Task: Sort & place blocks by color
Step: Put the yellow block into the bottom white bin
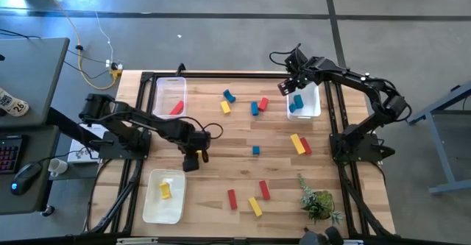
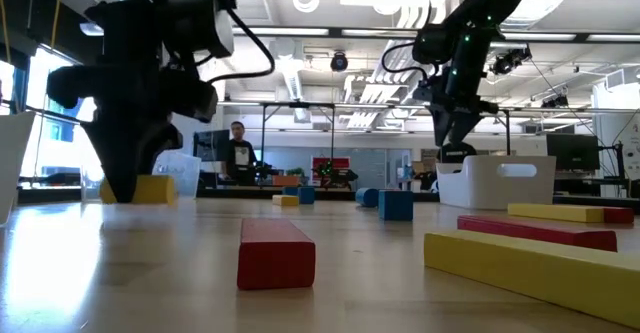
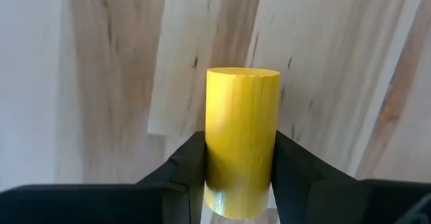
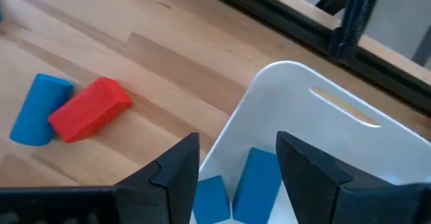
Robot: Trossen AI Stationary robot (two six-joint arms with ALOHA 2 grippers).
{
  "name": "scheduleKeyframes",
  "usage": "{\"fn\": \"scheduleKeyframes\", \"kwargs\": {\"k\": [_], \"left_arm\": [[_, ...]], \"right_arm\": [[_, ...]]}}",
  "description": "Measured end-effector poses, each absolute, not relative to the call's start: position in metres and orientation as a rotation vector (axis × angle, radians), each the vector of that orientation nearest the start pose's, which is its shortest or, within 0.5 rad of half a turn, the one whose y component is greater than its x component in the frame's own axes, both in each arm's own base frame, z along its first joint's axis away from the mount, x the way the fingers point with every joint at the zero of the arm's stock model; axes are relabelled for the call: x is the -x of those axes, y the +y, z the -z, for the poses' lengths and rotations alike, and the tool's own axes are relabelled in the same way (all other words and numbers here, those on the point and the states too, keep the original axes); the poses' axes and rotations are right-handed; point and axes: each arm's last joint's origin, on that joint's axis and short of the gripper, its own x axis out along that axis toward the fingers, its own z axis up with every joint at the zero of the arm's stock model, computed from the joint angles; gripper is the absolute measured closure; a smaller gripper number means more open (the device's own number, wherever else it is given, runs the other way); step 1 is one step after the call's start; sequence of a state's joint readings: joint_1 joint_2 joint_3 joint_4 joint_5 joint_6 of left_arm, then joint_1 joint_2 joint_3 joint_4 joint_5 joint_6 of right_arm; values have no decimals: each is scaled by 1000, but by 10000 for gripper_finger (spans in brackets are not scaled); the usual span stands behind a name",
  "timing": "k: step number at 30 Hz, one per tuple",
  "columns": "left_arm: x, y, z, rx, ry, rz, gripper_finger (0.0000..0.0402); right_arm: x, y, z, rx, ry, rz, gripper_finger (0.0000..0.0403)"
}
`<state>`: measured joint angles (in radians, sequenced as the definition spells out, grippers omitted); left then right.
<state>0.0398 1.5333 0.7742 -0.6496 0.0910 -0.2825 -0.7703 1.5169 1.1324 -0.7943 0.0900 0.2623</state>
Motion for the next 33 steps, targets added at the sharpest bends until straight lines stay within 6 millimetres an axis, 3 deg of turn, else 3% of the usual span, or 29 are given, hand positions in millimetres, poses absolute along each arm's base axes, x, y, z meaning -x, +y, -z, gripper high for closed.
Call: {"fn": "scheduleKeyframes", "kwargs": {"k": [15,25,30,33], "left_arm": [[-217,1,-208,538,1181,-263,301],[-186,-27,-262,682,1284,-247,301],[-179,-49,-266,735,1361,-218,301],[-178,-61,-257,732,1405,-235,301]], "right_arm": [[-212,-202,-242,-757,1002,760,219],[-219,-191,-246,-839,963,677,219],[-228,-182,-249,-813,948,641,219],[-233,-179,-250,-796,936,626,219]]}}
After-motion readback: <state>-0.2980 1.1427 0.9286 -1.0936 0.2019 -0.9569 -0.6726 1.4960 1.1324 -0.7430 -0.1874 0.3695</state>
